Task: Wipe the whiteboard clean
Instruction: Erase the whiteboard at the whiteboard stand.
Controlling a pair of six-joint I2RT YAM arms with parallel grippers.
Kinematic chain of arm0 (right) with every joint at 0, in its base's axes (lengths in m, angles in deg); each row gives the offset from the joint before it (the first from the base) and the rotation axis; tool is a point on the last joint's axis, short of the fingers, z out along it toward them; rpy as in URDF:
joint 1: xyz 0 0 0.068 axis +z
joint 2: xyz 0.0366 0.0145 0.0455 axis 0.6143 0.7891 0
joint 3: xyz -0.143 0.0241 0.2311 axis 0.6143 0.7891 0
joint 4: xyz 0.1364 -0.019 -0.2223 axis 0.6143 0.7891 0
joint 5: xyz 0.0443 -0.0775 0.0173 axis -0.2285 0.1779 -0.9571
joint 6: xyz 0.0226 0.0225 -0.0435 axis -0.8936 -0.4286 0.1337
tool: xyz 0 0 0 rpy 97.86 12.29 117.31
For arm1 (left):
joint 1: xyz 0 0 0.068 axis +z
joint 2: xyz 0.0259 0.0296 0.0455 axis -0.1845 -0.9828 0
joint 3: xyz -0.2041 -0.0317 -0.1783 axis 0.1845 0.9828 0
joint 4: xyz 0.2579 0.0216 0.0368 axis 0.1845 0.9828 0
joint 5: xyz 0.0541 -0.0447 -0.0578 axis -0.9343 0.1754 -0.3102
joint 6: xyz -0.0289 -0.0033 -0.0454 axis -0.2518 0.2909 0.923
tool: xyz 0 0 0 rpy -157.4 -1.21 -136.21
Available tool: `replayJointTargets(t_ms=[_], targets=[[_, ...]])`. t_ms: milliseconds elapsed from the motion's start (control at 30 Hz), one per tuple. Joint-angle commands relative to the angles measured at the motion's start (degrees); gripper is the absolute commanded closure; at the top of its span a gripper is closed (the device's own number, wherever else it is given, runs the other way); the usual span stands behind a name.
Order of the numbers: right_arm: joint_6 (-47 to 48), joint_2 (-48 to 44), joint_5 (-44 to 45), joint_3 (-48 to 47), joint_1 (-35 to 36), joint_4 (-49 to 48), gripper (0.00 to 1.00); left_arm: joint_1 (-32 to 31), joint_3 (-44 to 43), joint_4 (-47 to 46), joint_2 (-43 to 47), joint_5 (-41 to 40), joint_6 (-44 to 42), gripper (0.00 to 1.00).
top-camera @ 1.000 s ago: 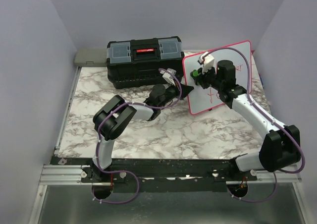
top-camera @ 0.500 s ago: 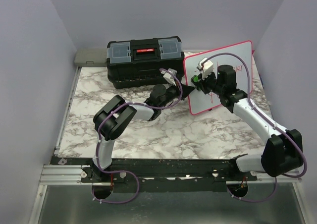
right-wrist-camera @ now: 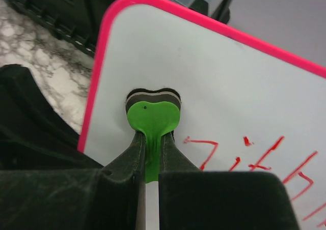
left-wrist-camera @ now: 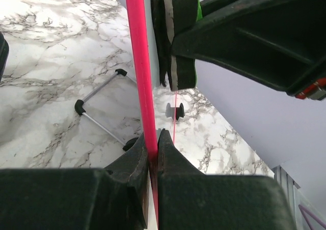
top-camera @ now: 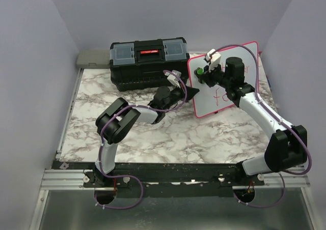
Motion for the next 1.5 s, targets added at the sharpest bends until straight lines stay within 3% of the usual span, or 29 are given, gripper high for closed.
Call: replayJointTargets(t_ms=[0,200,400,700,900,1167,1333,1467], targets=[[2.5,0.8,-13.2,-0.7,1.9,5.7,0.99,-1.1,0.4,2.7,0.5,3.9,-6.9,1.0],[4.2,-1.6,-3.0,3.6,1.1,8.4,0.99,-1.1,0.4,2.5,0.8,4.2,-7.1,1.0],[-2.1,-2.7,1.9,4.3,-4.3,2.6,0.99,-1.1,0.8,2.2,0.8,4.2,-7.1,1.0],[-3.4,5.4,-7.4,-8.0,-2.0,6.1,1.0,-1.1,0.3,2.4,0.3,4.4,-6.8,1.0],[0.5,1.7,-13.0,1.0,-0.4,4.1,0.99,-1.1,0.5,2.6,0.5,4.2,-6.8,1.0],[2.6,-4.0,-2.2,10.9,-2.1,2.8,0.99,-1.1,0.6,2.4,0.8,4.0,-6.8,1.0],[0.5,-2.6,-0.4,7.8,-4.5,-0.5,0.99,-1.1,1.5,1.8,0.8,4.0,-6.4,1.0],[-1.4,0.1,-5.3,2.8,-4.4,-3.3,0.99,-1.1,1.7,1.1,0.2,3.8,-5.6,1.0]])
